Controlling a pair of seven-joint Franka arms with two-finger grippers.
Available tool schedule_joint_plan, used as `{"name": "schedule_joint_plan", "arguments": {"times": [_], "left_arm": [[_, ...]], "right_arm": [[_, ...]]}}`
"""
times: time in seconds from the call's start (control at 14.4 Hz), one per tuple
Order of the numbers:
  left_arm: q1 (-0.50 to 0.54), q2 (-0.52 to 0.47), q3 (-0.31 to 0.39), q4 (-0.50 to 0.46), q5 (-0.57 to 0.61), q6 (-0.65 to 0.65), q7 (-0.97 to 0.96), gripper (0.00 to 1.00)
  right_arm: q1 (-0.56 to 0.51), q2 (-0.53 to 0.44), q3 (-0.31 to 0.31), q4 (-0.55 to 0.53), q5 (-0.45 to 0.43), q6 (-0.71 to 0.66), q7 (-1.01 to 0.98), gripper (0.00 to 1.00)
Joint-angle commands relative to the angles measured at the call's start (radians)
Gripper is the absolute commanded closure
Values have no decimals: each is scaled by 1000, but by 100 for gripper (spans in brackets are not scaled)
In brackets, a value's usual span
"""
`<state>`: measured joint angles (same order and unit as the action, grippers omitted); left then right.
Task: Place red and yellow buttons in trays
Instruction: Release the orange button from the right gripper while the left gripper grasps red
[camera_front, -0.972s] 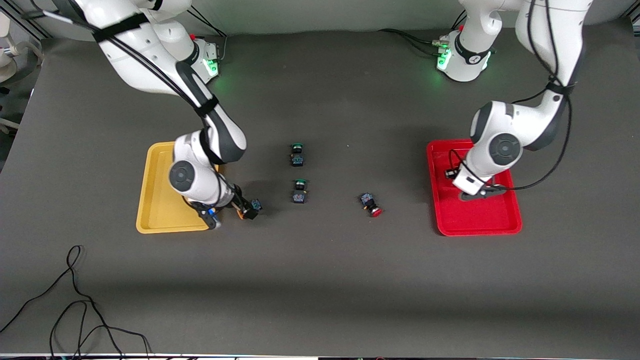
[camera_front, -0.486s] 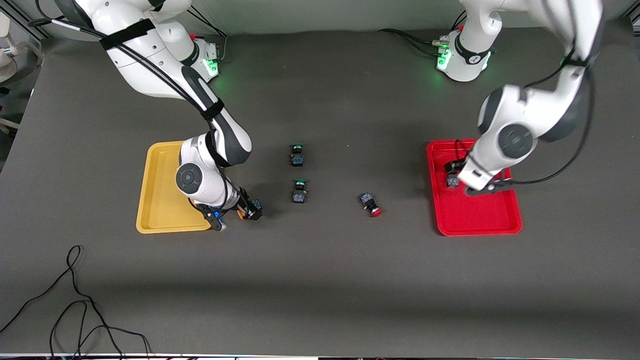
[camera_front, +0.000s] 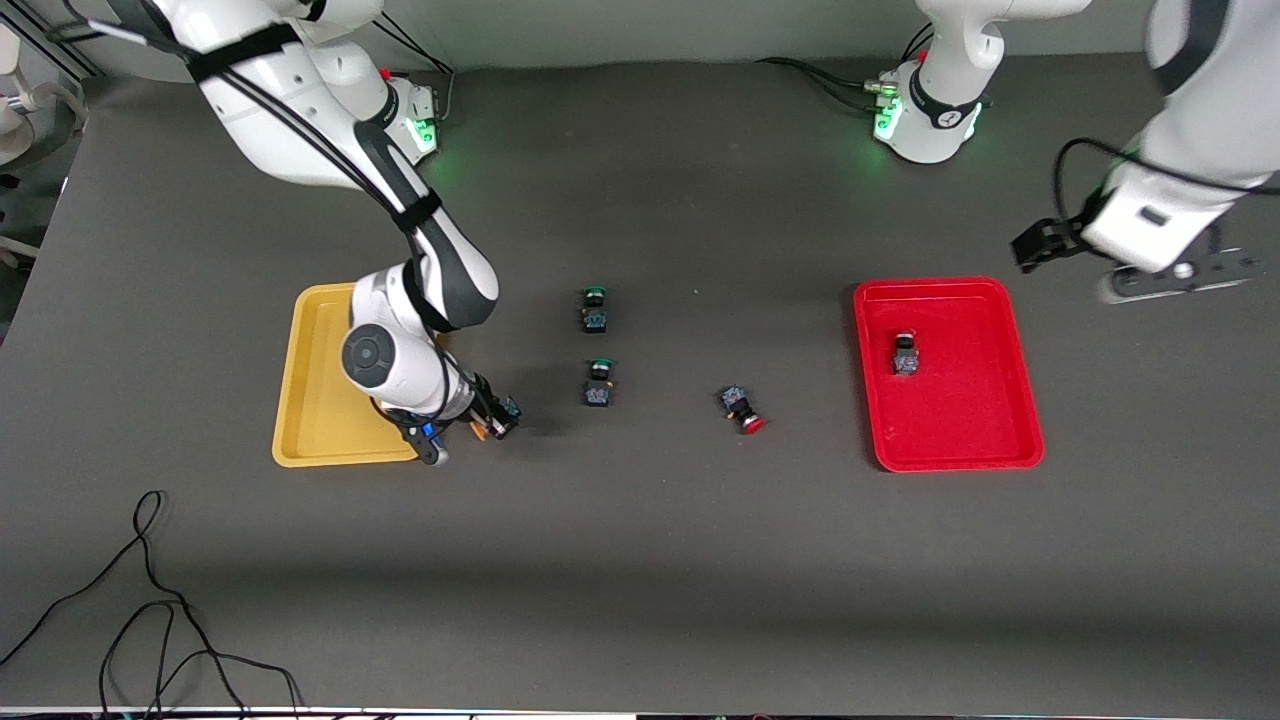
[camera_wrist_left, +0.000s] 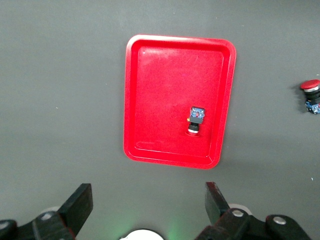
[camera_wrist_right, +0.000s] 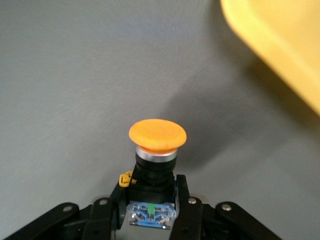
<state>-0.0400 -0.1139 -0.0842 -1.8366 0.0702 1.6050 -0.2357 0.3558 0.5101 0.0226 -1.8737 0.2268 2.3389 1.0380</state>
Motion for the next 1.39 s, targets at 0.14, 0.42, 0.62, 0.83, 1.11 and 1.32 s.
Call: {"name": "schedule_joint_plan", "arguments": {"times": [0.14,0.42,0.62,0.83,1.11,1.32], "left_arm": [[-131,193,-26,127,-9,-36,-4,0],[-329,489,-26,319,-9,34,-274,0],[-376,698,-28,419,-26,192,-550,0],[-376,850,-39,448,-118,422,-750,0],[-379,924,-67,427,-127,523,-789,1],[-393,927,-77,370,-127,535,-789,3]], "right_arm": [[-9,-151,-148,-72,-133,-138,-201,92],[-38,-154,-233,-304,-127,149,-441,92],[-57,-125,-231,-314,-97,161,-469,91],[-54,-128,-228,-314,-70,149,-469,26],[-52,-174,-222,-302,-24,113,-463,0],[-57,-290,-193,-291,-37,56,-473,0]]}}
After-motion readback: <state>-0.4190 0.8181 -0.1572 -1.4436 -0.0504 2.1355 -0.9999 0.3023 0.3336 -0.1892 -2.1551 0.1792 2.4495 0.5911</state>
